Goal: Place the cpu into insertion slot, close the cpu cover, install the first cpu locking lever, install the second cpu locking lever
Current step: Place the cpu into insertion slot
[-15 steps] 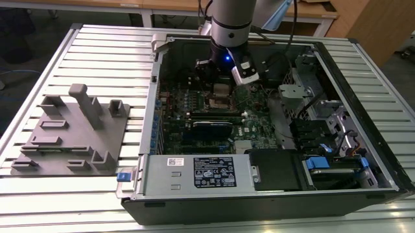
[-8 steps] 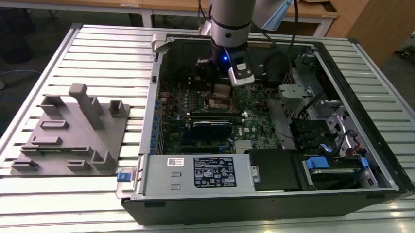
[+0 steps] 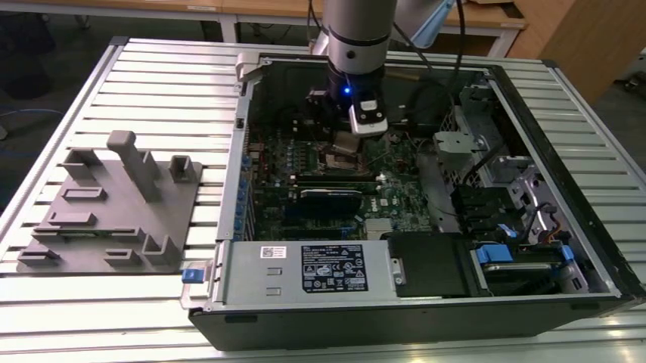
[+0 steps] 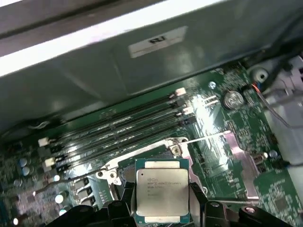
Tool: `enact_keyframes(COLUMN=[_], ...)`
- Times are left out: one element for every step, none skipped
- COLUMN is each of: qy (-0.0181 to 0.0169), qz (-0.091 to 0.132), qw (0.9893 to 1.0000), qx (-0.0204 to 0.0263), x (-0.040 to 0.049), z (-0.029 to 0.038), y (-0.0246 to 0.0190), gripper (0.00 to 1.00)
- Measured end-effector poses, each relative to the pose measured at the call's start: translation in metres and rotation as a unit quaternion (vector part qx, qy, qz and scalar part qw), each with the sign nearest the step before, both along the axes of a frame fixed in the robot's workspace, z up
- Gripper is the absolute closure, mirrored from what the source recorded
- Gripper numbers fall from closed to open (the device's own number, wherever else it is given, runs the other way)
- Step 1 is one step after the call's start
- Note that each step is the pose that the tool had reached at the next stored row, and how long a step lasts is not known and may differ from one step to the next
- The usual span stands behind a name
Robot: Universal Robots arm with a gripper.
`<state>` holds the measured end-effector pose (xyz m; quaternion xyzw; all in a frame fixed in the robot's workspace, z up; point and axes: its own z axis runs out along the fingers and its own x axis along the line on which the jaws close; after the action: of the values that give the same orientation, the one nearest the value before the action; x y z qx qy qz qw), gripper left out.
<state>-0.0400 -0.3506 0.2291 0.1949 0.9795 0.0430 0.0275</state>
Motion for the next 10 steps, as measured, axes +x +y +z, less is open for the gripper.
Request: enact_keyframes(qy=[0.0,0.0,0.0,0.0,0.0,0.0,0.0,0.0,0.0,0.0], qz=[-0.009,-0.018,-0.027,-0.036,-0.045,-0.055,-0.064,-0.072,-0.081,-0.09], qw=[1.0,0.9998,0.9996,0.9994,0.999,0.9985,0.998,0.9974,0.9967,0.9959], qx=[0.0,0.0,0.0,0.0,0.0,0.0,0.0,0.0,0.0,0.0], x=[0.0,0.0,0.0,0.0,0.0,0.0,0.0,0.0,0.0,0.0], z=[-0.0001,-0.0001,-0.0001,-0.0002,-0.0002,-0.0003,-0.0003,-0.0004,-0.0004,-0.0004], y=[0.0,0.0,0.0,0.0,0.0,0.0,0.0,0.0,0.0,0.0], gripper=[0.46,0.46,0.46,0.46,0.46,0.46,0.46,0.46,0.46,0.46])
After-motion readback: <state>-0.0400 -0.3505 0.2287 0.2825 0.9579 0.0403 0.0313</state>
